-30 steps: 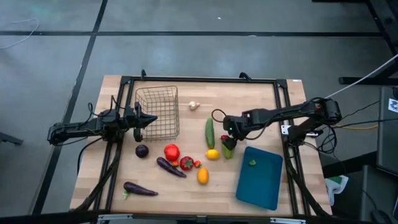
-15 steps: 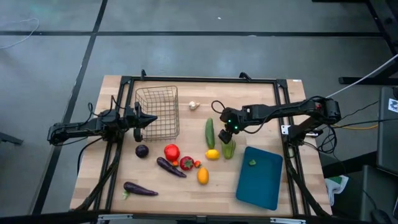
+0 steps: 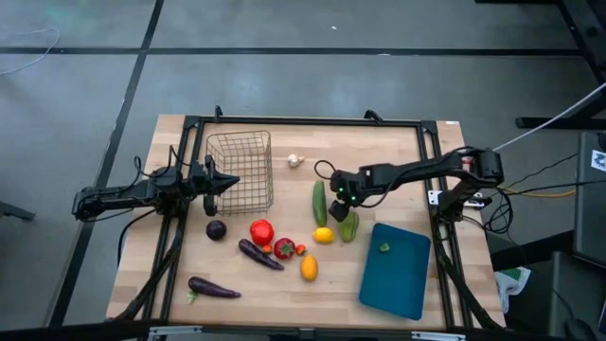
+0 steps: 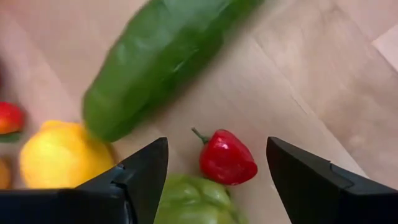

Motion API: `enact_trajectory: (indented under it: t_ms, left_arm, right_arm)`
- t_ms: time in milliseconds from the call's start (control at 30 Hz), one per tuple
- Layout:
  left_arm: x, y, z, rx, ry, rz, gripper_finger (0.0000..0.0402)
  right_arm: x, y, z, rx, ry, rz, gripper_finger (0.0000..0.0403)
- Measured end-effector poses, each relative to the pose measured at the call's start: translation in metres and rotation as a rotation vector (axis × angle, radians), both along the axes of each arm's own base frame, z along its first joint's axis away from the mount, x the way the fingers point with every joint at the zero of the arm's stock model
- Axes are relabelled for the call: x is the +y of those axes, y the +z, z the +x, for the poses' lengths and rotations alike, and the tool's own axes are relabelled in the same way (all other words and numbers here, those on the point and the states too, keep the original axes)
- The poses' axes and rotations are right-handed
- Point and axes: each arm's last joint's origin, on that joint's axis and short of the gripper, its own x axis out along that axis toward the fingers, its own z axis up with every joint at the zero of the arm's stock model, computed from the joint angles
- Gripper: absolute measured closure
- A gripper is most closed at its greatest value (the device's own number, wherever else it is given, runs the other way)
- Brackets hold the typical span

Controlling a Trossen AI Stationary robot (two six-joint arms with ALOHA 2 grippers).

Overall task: Sort produce into baskets
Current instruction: Put the red chili pepper into the blue bin

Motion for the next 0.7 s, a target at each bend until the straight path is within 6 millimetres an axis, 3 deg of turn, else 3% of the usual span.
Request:
enact_trajectory:
  t_ms: [367, 700]
  left_arm:
    - [0.000, 0.000, 0.000, 0.000, 0.000, 0.000, 0.0396]
    - [0.000, 0.000, 0.000, 0.000, 0.000, 0.000, 0.0396]
  right_arm:
    - [0.000, -0.024, 0.004, 0.083, 0.000, 0.010, 0.0142]
    - [0.000, -0.025, 0.004, 0.093, 0.000, 0.007, 0.0249]
